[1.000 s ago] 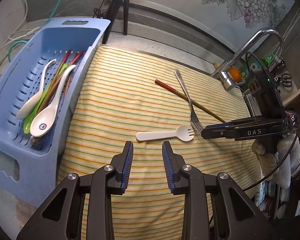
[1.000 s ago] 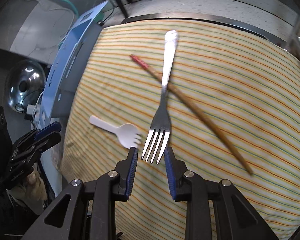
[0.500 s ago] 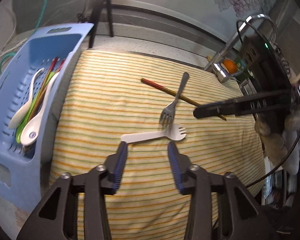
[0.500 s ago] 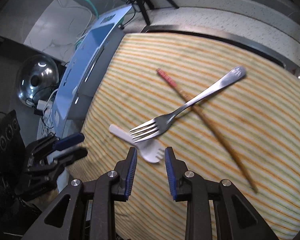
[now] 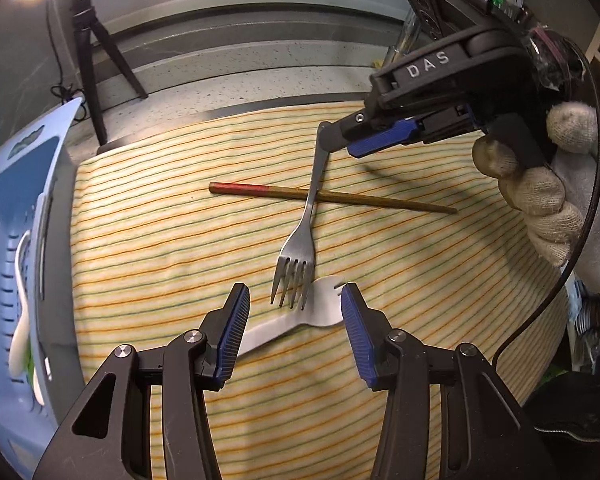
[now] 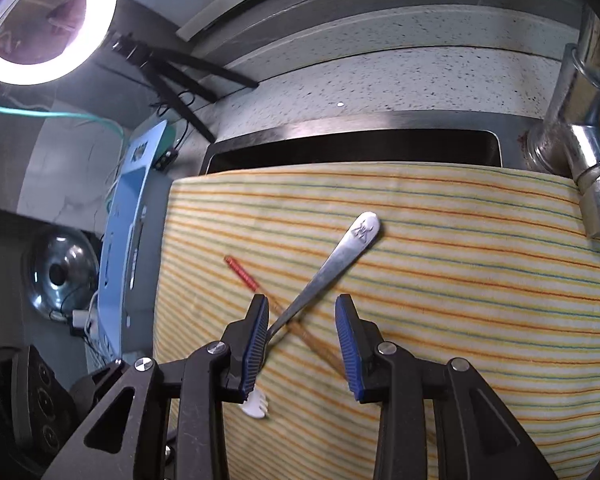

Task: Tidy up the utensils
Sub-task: 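Close the left gripper on the metal fork's tines while the right grasps its handle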

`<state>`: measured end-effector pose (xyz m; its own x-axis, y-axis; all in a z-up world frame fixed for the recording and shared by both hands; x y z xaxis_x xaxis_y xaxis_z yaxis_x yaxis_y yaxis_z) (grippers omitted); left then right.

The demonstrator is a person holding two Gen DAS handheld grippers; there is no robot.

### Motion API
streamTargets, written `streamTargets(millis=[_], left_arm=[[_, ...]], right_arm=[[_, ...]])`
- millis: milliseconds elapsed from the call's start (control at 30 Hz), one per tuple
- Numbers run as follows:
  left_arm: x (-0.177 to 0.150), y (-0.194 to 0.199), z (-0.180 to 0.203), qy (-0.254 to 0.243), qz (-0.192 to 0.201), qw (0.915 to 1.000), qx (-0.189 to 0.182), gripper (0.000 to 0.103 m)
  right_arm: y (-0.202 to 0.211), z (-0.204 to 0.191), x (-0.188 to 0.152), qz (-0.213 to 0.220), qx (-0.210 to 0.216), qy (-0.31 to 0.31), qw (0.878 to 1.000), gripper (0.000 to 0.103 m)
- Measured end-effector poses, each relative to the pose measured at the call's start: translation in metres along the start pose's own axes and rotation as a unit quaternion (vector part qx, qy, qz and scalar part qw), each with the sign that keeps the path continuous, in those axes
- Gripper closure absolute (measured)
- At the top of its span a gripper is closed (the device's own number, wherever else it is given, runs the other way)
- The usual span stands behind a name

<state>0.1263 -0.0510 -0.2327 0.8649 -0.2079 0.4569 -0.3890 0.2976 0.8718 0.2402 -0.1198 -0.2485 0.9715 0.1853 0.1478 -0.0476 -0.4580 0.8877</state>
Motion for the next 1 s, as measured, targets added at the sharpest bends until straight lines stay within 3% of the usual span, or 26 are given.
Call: streamTargets(millis=[233, 300, 533, 633, 1000], left_arm=[[0.001, -0.018, 0.000, -0.018, -0.007, 0.9998, 0.001, 0.057], [0.002, -0.021, -0.001, -0.025, -0.006, 0.9997, 0.005, 0.061], [-0.002, -0.025, 0.008, -0.062, -0.008, 0.9979, 0.014, 0.068], [-0.002, -0.027, 0.007, -0.071, -0.010, 0.9972, 0.021, 0.076], [-0.004, -0.028, 0.004, -0.081, -0.004, 0.9966, 0.017, 0.081]], right_arm=[[-0.019, 0.008, 0.000, -0.016, 0.022, -0.050, 0.998, 0.071], [-0.020, 0.007, 0.000, -0.014, 0.022, -0.052, 0.998, 0.071], [-0.026, -0.001, 0.004, -0.011, -0.001, -0.050, 0.999, 0.071], [-0.028, -0.004, 0.005, -0.012, -0.013, -0.046, 0.999, 0.071], [-0.031, -0.007, 0.008, -0.018, -0.047, -0.031, 0.998, 0.076]])
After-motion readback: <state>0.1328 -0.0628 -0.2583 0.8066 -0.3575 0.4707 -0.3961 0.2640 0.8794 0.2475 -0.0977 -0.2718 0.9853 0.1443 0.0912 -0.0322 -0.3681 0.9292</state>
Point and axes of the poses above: each gripper's, at about its wrist camera, not at the fingertips, and y roughly against the way its jaws point, z to its right, x to its top, the point moved 8 cm from there along -y, roughly the way its jaws point, and after that the axes turned 6 degrees about -x, right-handed, at the moved point
